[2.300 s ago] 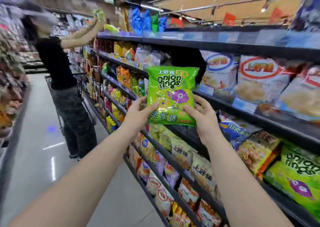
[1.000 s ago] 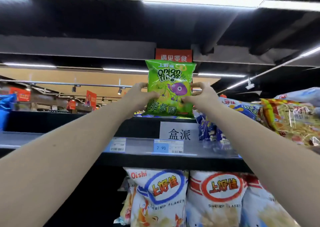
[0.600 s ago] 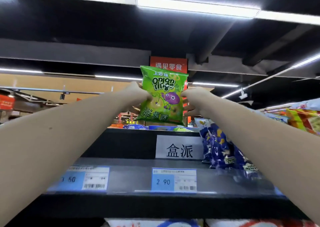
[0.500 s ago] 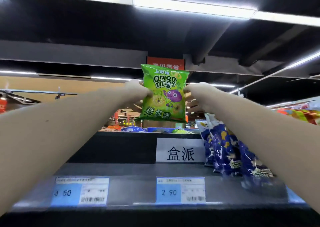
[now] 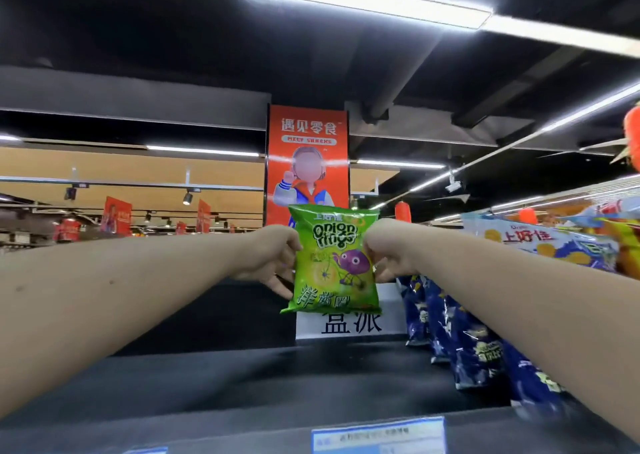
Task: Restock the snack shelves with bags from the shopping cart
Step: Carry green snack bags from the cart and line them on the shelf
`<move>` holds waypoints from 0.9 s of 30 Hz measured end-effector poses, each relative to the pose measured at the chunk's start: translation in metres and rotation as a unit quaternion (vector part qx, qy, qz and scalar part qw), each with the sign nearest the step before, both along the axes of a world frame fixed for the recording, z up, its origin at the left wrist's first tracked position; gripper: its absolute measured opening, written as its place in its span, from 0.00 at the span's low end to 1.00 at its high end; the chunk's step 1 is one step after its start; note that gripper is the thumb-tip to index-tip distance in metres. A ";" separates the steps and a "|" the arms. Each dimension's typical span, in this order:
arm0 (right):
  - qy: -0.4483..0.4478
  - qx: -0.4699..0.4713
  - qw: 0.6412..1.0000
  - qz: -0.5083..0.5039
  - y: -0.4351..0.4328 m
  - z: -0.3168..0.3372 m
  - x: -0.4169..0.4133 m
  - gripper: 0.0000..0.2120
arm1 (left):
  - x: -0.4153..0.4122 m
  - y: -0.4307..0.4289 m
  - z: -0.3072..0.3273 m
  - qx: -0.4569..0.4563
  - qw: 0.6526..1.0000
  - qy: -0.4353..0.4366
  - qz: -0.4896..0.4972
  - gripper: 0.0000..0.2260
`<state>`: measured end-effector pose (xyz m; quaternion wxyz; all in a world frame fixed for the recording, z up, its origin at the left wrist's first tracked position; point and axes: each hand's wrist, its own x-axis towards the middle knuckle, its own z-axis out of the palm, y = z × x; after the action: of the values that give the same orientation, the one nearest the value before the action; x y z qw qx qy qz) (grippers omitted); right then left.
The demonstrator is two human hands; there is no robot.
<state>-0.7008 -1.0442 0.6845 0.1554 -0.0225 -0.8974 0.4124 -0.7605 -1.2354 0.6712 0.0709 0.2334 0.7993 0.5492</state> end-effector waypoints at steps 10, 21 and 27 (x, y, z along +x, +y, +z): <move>-0.117 0.046 0.990 -0.062 0.028 -0.017 -0.014 0.18 | -0.021 0.020 -0.046 -0.028 0.991 -0.064 -0.110 0.23; -0.094 0.071 0.992 -0.043 0.017 -0.011 0.003 0.10 | 0.004 0.006 -0.014 0.044 0.997 0.044 0.040 0.20; -0.026 0.205 0.976 -0.073 0.008 -0.014 0.006 0.05 | 0.005 0.018 -0.031 -0.049 0.998 0.032 -0.007 0.24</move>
<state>-0.6947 -1.0361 0.6703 0.1632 -0.0660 -0.9624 0.2070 -0.7554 -1.2175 0.6404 0.0607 0.2523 0.8255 0.5012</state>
